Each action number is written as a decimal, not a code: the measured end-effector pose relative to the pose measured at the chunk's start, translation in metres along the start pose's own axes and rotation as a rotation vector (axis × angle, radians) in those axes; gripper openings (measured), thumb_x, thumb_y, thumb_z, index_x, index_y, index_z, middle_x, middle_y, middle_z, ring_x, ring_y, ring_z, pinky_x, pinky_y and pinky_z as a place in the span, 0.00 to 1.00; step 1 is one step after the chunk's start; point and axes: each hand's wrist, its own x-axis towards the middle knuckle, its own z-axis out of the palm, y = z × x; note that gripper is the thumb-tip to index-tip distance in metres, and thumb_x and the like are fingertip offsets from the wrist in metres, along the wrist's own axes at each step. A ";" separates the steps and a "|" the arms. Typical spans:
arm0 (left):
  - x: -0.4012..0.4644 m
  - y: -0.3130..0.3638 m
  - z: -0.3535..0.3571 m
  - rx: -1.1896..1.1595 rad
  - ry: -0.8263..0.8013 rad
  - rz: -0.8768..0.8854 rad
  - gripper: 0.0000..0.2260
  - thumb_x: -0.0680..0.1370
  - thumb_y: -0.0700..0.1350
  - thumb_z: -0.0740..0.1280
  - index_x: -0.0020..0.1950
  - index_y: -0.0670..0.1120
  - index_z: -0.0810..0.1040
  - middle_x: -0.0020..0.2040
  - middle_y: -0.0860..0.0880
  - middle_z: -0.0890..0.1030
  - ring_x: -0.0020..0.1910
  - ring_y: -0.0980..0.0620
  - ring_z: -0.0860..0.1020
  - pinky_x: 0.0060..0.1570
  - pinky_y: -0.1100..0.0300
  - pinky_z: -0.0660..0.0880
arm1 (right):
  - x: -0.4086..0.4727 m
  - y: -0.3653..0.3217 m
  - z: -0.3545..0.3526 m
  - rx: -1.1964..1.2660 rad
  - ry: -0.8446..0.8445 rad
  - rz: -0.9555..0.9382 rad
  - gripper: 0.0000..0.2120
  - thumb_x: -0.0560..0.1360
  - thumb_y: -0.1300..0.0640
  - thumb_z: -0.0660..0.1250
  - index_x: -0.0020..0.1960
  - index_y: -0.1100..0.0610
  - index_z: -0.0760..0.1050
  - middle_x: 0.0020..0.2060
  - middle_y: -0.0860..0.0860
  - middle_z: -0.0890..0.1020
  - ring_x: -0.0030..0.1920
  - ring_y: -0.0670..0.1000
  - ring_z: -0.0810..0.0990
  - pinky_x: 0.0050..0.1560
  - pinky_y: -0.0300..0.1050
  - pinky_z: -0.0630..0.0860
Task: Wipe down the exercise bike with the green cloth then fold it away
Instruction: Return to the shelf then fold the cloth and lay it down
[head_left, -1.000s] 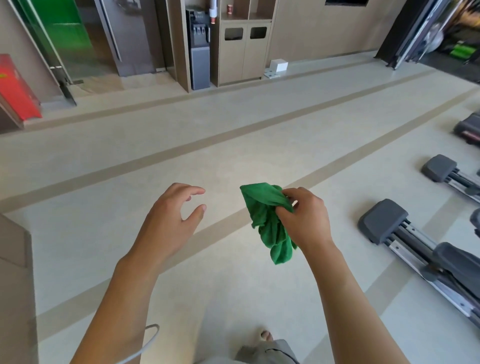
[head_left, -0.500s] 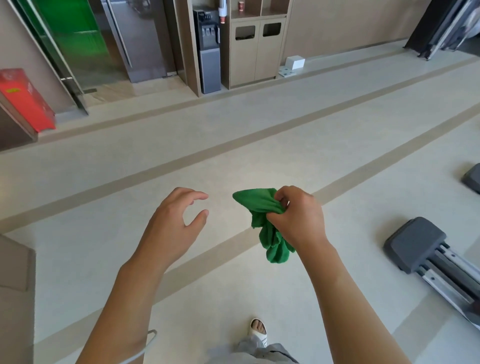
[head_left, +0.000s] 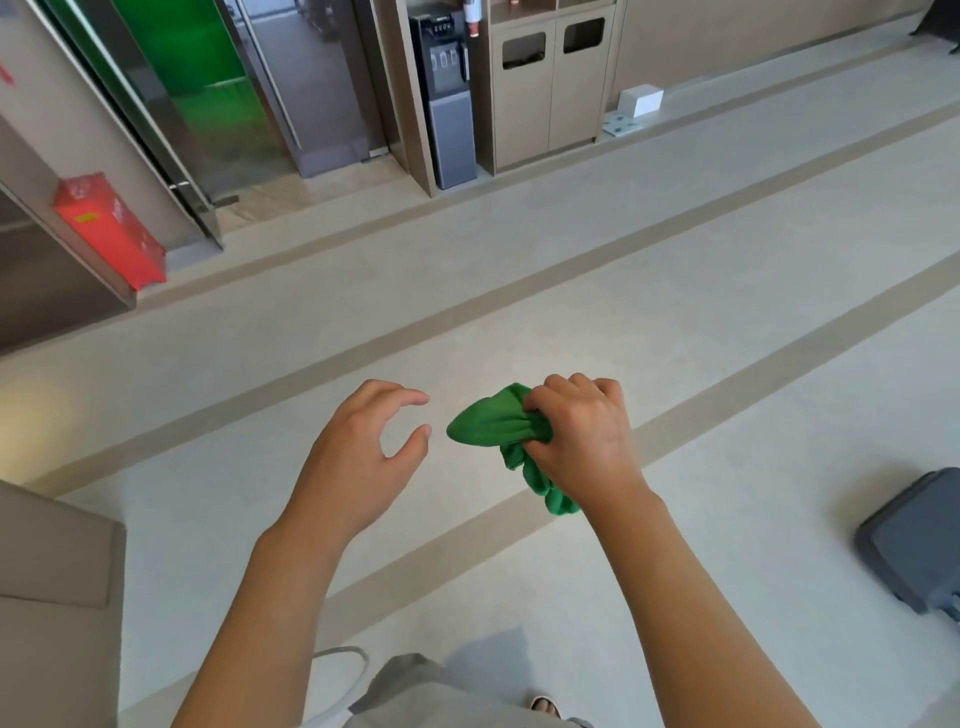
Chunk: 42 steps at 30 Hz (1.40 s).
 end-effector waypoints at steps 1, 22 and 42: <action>0.011 -0.002 0.002 0.001 -0.002 0.002 0.11 0.81 0.50 0.69 0.63 0.59 0.79 0.60 0.64 0.75 0.62 0.61 0.74 0.59 0.62 0.72 | 0.009 0.003 0.005 0.007 -0.005 -0.010 0.14 0.59 0.59 0.78 0.42 0.51 0.79 0.35 0.44 0.75 0.38 0.53 0.73 0.49 0.49 0.66; 0.297 -0.147 -0.063 -0.083 -0.039 0.139 0.14 0.78 0.50 0.72 0.63 0.59 0.79 0.59 0.63 0.75 0.61 0.60 0.76 0.59 0.58 0.75 | 0.273 -0.026 0.117 0.131 -0.018 0.244 0.13 0.64 0.58 0.75 0.48 0.52 0.81 0.39 0.43 0.78 0.42 0.51 0.76 0.51 0.46 0.66; 0.479 -0.189 -0.030 -0.011 0.009 0.093 0.12 0.78 0.51 0.71 0.62 0.57 0.79 0.59 0.62 0.74 0.62 0.56 0.73 0.60 0.57 0.73 | 0.447 0.052 0.171 0.223 -0.051 0.264 0.12 0.65 0.59 0.76 0.47 0.51 0.82 0.38 0.42 0.78 0.42 0.50 0.77 0.51 0.53 0.76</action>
